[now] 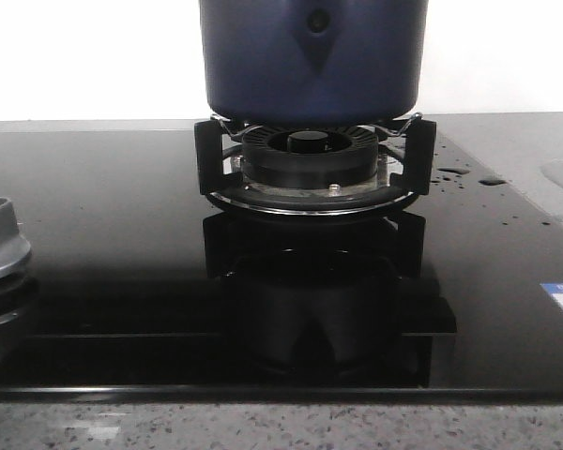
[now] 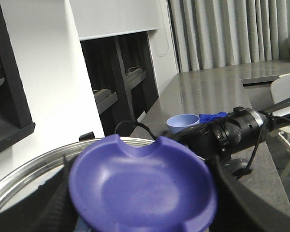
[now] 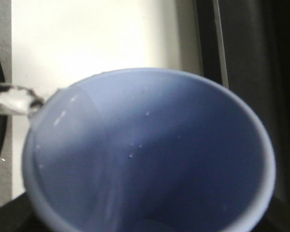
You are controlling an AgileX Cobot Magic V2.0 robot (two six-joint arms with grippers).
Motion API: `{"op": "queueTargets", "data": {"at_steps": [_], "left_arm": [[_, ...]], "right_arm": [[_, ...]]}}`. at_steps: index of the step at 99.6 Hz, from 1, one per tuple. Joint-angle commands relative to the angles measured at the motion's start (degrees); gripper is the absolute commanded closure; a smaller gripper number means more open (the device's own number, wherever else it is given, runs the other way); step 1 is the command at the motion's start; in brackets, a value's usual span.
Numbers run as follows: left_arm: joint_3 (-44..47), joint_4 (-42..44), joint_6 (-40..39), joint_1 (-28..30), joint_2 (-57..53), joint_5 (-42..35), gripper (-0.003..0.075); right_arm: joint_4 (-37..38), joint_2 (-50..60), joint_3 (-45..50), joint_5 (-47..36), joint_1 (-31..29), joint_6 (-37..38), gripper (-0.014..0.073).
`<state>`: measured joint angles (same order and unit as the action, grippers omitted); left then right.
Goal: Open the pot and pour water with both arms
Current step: 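Tilt the cup with the right gripper to pour water into the pot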
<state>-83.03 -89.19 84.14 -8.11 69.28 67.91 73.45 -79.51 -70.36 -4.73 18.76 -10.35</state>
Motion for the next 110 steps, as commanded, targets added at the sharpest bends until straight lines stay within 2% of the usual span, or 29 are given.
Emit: {"op": "queueTargets", "data": {"at_steps": [1, 38, 73, 110], "left_arm": [[-1.75, -5.41, -0.5, 0.09, -1.51, -1.13, 0.0479], [-1.75, -5.24, -0.5, 0.09, -1.51, -1.13, 0.0479], [-1.75, -5.24, -0.5, 0.09, -1.51, -1.13, 0.0479], [-1.75, -5.24, -0.5, 0.09, -1.51, -1.13, 0.0479]], "right_arm": [[3.41, 1.46, -3.18, 0.04, 0.15, -0.52, 0.0409], [12.72, 0.59, -8.23, 2.28, 0.15, -0.52, 0.0409], [18.02, 0.59, -13.08, 2.43, 0.71, -0.52, 0.0409], [19.37, 0.59, -14.84, 2.74, 1.18, -0.52, 0.0409]]}}
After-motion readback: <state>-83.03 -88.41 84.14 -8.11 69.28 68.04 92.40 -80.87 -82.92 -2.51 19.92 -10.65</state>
